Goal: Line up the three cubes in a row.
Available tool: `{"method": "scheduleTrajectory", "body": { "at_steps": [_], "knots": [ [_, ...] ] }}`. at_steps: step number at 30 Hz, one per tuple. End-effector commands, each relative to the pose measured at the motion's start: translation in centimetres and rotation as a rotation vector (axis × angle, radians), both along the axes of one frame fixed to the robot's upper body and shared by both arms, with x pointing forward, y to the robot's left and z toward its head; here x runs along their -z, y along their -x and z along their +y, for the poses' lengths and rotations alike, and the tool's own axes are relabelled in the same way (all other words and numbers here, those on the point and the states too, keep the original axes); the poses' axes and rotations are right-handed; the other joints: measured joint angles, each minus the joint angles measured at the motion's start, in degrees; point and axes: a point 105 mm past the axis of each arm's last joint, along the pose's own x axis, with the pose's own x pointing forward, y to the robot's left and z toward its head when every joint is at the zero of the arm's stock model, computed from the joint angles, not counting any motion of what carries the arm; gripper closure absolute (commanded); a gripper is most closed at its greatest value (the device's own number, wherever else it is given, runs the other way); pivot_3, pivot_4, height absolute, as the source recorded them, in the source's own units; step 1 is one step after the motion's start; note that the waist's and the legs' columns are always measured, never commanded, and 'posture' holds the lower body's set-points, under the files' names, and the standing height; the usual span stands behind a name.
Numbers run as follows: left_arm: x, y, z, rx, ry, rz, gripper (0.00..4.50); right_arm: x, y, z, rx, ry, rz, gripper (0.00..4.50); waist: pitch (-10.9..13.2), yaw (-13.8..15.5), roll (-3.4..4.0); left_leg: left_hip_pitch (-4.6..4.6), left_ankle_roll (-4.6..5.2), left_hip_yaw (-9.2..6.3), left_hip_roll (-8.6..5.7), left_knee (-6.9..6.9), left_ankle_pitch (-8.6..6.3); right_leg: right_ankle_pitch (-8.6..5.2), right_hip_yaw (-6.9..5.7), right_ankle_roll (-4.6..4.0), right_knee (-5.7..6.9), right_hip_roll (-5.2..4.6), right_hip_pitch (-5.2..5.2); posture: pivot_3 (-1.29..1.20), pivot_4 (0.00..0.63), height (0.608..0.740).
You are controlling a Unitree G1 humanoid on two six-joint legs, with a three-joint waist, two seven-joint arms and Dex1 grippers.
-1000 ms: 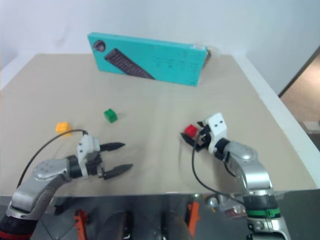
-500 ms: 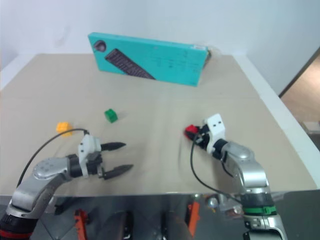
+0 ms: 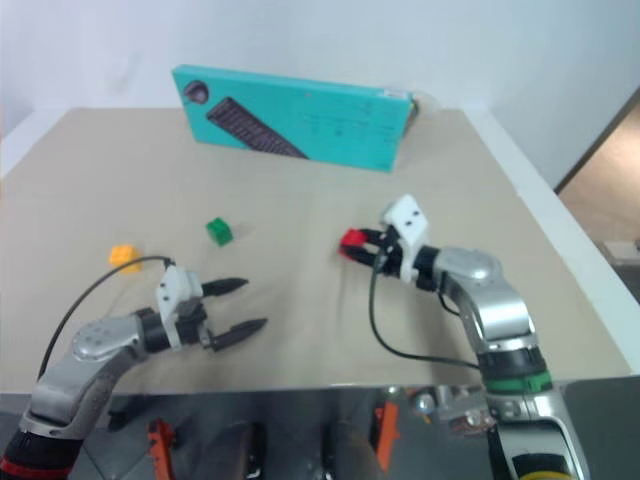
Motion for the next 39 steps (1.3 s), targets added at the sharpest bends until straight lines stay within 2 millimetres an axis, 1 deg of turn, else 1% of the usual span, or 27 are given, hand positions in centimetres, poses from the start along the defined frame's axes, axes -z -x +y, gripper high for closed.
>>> {"method": "scheduleTrajectory", "body": {
  "at_steps": [1,5,10,13,18,23,38,39],
  "knots": [
    [-0.6,0.1,0.3,-0.015,0.011,-0.031,0.0,0.0,1.1,1.8,-0.18,0.058,-0.003,3.24,0.0,0.04,0.0,-0.01,0.0,0.0,0.0,-0.02,0.0,0.0,0.0,0.01,0.0,0.0,-0.01,0.0,0.15,0.74],
    [-0.4,0.3,0.6,-0.019,0.01,-0.021,0.0,0.7,1.0,2.8,-0.293,0.116,0.011,3.24,0.01,0.08,0.01,-0.04,-0.01,0.02,-0.02,-0.02,-0.01,0.03,0.02,0.11,0.0,-0.03,-0.03,0.0,0.15,0.74],
    [-0.4,0.5,0.8,-0.031,0.004,-0.021,0.0,1.5,0.4,3.2,-0.344,0.157,0.03,3.24,0.01,0.09,0.01,-0.02,0.0,0.04,-0.02,0.03,0.0,-0.02,0.02,-0.04,0.0,-0.06,-0.02,0.0,0.15,0.74],
    [-0.5,0.6,0.8,-0.041,0.005,-0.034,0.0,1.7,0.2,3.2,-0.344,0.156,0.04,3.24,0.01,0.09,0.01,-0.02,0.0,0.04,-0.01,0.03,0.0,-0.01,0.02,-0.04,0.0,-0.05,-0.02,0.0,0.15,0.74],
    [-0.3,0.8,0.8,-0.037,0.008,-0.026,0.0,2.2,0.9,3.1,-0.392,0.163,0.06,3.24,0.01,0.12,0.01,-0.03,-0.01,0.05,-0.01,0.02,-0.01,0.01,0.02,0.01,0.0,-0.06,-0.03,0.0,0.15,0.74],
    [-0.3,0.7,0.8,-0.035,0.001,-0.028,0.0,2.8,0.8,3.1,-0.394,0.18,0.07,3.24,0.01,0.15,0.01,-0.02,-0.01,0.04,0.01,0.02,-0.01,-0.01,0.01,-0.06,0.0,-0.05,-0.03,0.0,0.15,0.74],
    [-0.6,0.2,0.8,-0.044,-0.008,-0.066,0.0,2.9,0.4,3.1,-0.413,0.167,0.083,3.24,0.01,0.18,0.01,-0.02,-0.01,0.06,0.01,0.02,-0.01,0.02,0.02,-0.02,0.0,-0.04,-0.03,0.0,0.15,0.74],
    [-0.6,0.2,0.8,-0.045,-0.008,-0.066,0.0,2.8,0.4,3.1,-0.416,0.159,0.083,2.74,0.01,0.18,0.01,-0.02,-0.01,0.06,0.01,0.03,-0.01,0.02,0.02,-0.02,0.0,-0.04,-0.03,0.0,0.15,0.74]
  ]
}}
